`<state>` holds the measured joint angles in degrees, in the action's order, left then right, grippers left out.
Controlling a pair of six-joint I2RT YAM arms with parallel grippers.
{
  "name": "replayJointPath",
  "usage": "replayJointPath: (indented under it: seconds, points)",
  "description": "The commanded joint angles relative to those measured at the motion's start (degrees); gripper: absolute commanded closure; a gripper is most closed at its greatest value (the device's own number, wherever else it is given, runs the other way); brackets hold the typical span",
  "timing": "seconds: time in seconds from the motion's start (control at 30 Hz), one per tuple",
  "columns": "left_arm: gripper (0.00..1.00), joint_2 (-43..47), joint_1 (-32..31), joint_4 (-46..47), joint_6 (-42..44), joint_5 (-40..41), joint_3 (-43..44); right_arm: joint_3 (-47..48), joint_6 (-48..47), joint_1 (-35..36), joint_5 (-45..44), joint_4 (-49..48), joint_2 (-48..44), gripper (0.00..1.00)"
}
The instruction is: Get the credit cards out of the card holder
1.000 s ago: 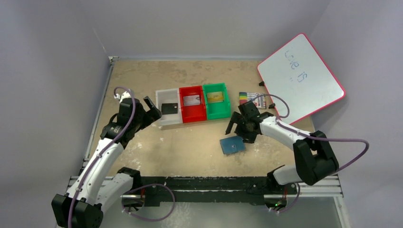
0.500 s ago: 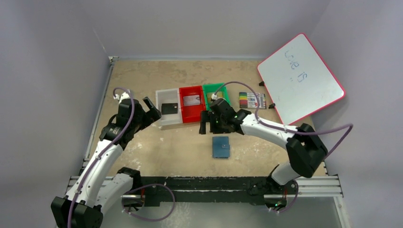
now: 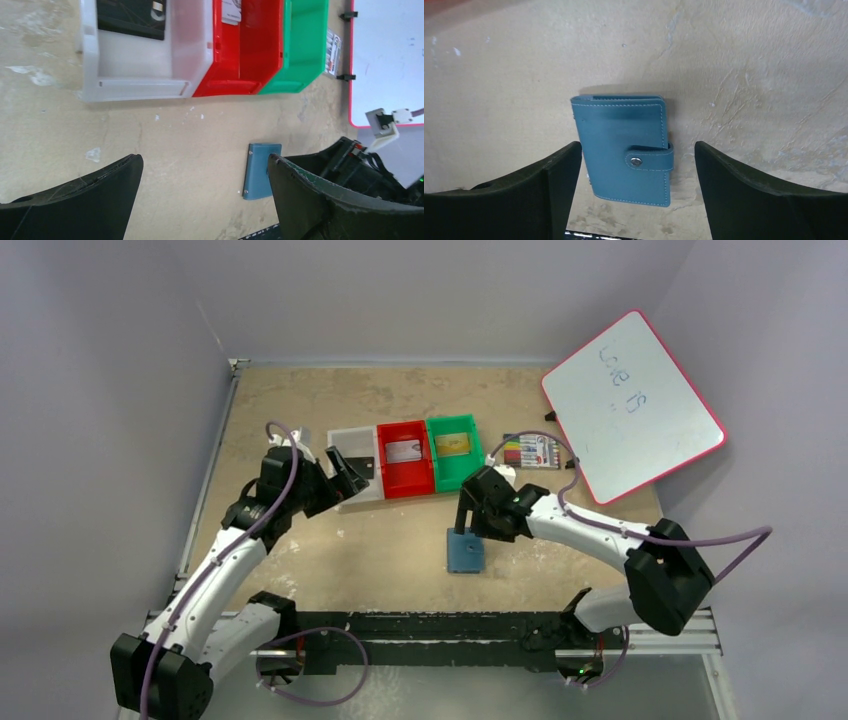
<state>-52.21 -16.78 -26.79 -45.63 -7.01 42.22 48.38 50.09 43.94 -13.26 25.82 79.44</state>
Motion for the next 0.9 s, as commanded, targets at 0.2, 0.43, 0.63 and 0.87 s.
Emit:
replayJointPath:
  seconds: [0.2,0.43,0.63,0.87]
  points:
    - [0.08,-0.8,-4.0,7.6,-1.9,-5.4,-2.0,-2.9,1.6,1.1,4.8,-4.1,2.9,0.33]
    - [0.16,-2.9,-9.9,8.6,-3.4,-0.3,-3.6,-0.2,3.3,5.3,2.2,-0.2,7.5,0.42]
    - [0.23,-2.2,-13.0,11.4,-5.3,1.0,-6.5,4.0,4.6,10.5,-1.3,3.0,10.3,0.50]
    - [0.25,3.4,-16.9,11.2,-9.6,4.7,-12.4,8.4,5.1,14.2,1.2,-1.0,13.8,0.31]
